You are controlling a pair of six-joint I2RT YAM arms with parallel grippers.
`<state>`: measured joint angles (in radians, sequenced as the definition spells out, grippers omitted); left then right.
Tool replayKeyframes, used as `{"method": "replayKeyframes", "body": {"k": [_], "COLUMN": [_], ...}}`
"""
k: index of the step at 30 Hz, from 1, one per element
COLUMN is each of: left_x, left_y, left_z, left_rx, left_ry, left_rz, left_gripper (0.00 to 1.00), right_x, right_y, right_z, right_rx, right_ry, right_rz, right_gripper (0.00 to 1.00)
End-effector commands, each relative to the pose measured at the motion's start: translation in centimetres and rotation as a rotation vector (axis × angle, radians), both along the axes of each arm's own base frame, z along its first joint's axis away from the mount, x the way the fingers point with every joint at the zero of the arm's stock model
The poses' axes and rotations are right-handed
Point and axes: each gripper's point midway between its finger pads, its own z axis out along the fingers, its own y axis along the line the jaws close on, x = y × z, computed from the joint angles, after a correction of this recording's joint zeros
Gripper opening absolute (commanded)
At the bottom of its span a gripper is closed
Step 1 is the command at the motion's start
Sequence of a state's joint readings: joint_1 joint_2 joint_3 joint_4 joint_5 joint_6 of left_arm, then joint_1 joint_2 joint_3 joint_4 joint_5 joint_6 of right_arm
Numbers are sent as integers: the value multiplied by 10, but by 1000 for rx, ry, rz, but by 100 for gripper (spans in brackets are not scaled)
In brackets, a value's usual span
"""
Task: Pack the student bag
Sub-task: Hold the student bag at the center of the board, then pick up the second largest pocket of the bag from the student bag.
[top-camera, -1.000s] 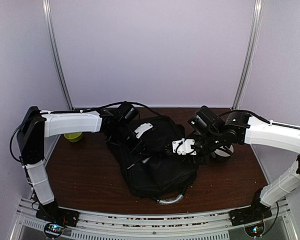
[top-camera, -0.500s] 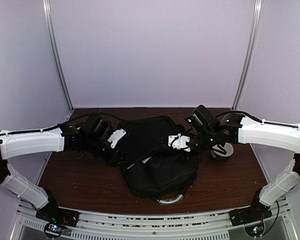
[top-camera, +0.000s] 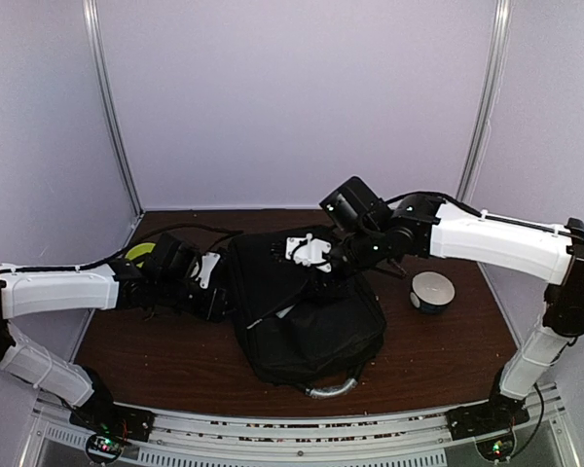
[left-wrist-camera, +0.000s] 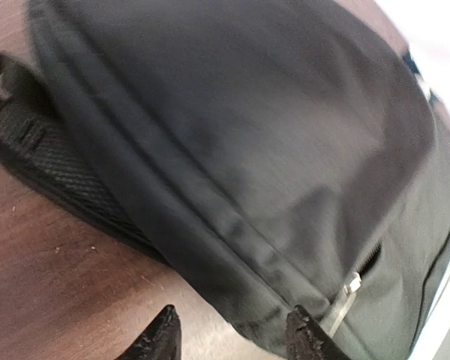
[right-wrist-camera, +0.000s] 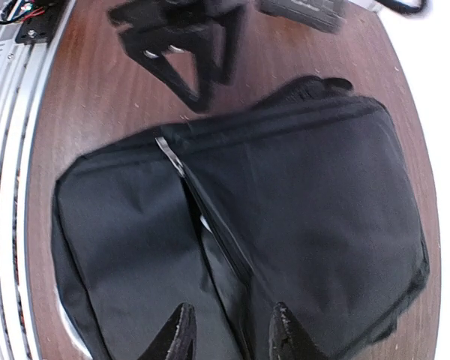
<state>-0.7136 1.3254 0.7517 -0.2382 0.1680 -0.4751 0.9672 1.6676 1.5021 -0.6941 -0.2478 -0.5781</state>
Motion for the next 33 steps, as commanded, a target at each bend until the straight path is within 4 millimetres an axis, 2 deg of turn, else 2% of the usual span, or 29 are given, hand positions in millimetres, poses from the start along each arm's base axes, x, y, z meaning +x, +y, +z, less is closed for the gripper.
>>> {"method": "replayKeyframes", "body": {"k": [1,5,10,19,26,33], "left_x": [24,25,23,22,19,20], "left_y": [0,1,-4,0,-4,-5], "left_z": [17,5,-7,-13,-16,-26], "left_rx": [-218,-355,-423,-441,-453,-476], "left_ry": [-7,49,82,94,113,125], "left_rz": [174,238,244,264,242,256], "left_gripper": [50,50,46,45,39,43], "right_x": [-17,-26,-29,-20,-14,-8], "right_y": [37,67,87,99,103,104], "right_z": [-19,-39,-62,-86,-105,-119], "right_rx": [-49,-113,-171,-227,-261,-285], "right_ry": [54,82,81,70,69,58], "right_rz": [33,66,94,103,90,71], "right_gripper": [35,36,41,43,41,38]}}
